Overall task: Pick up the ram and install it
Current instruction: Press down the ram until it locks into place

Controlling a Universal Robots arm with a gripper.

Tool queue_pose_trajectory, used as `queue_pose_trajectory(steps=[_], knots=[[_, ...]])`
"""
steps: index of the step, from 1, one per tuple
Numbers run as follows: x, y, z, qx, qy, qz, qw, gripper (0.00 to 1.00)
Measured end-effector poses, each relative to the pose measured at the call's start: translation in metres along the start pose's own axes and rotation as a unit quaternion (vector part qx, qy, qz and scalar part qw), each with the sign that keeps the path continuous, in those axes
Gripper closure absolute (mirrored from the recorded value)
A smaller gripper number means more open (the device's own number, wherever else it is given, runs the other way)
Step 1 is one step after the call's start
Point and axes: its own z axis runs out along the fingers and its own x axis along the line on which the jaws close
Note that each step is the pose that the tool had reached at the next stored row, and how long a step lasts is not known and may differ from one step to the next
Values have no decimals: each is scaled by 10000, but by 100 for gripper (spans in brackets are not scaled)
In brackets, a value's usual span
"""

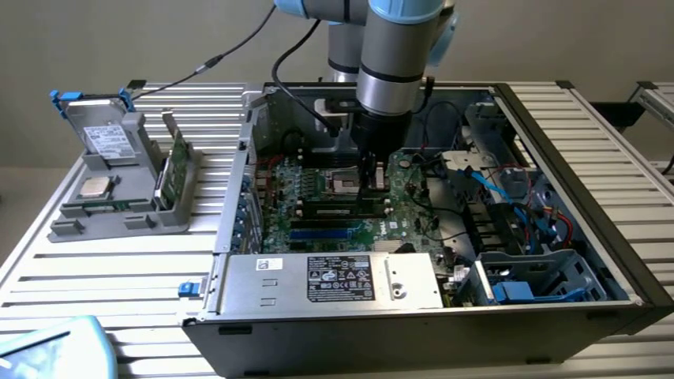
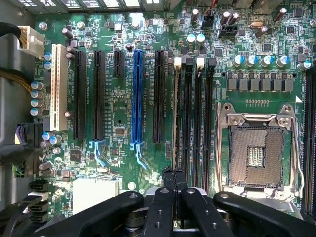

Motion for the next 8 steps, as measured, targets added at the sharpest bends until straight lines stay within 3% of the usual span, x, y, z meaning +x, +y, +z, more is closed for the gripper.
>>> queue_pose_trajectory(steps=[8], knots=[[0,3,-15,1,-7,1,10000,89]])
